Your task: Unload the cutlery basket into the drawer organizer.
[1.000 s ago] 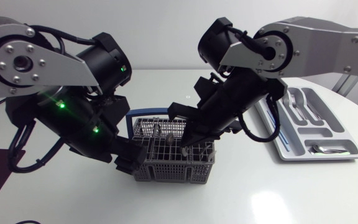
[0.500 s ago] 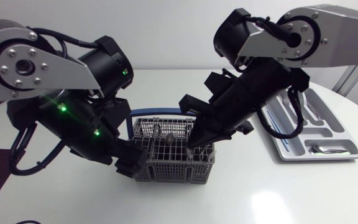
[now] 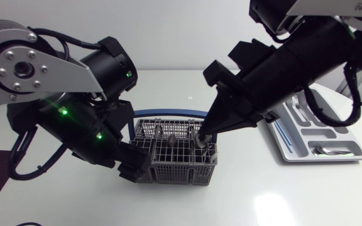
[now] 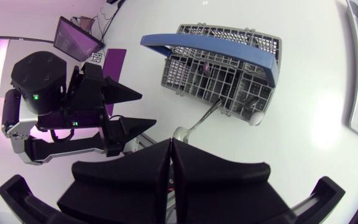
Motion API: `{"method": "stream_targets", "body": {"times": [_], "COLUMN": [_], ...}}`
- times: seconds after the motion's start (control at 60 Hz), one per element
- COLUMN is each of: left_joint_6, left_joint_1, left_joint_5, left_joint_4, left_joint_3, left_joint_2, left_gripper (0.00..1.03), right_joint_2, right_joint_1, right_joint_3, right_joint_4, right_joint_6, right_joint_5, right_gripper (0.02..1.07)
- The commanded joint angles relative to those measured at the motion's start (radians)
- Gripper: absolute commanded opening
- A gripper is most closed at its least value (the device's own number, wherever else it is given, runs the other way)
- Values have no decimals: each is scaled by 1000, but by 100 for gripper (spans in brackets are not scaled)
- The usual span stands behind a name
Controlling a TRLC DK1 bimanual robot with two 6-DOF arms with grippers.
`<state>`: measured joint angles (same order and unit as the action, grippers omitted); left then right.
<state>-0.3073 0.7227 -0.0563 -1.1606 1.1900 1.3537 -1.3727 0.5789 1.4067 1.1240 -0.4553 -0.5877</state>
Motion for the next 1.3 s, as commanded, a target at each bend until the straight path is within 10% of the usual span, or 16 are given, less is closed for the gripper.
{"method": "stream_targets", "body": {"times": [0.0, 0.933, 1.283], "left_joint_6": [-29, -113, -125], "left_joint_1": [15, 43, 60], "left_joint_5": [-11, -11, -11], "left_joint_4": [-5, -22, -22], "left_joint_3": [11, 48, 54], "left_joint_2": [-22, -18, -7], "left_gripper": [95, 95, 95], "right_joint_2": [29, 75, 69], "right_joint_1": [-14, -703, -792], "right_joint_3": [35, -3, -181], "right_joint_4": [36, 263, -29], "right_joint_6": [23, 544, 555], "right_joint_5": [-12, 26, 364], "right_gripper": [8, 8, 8]}}
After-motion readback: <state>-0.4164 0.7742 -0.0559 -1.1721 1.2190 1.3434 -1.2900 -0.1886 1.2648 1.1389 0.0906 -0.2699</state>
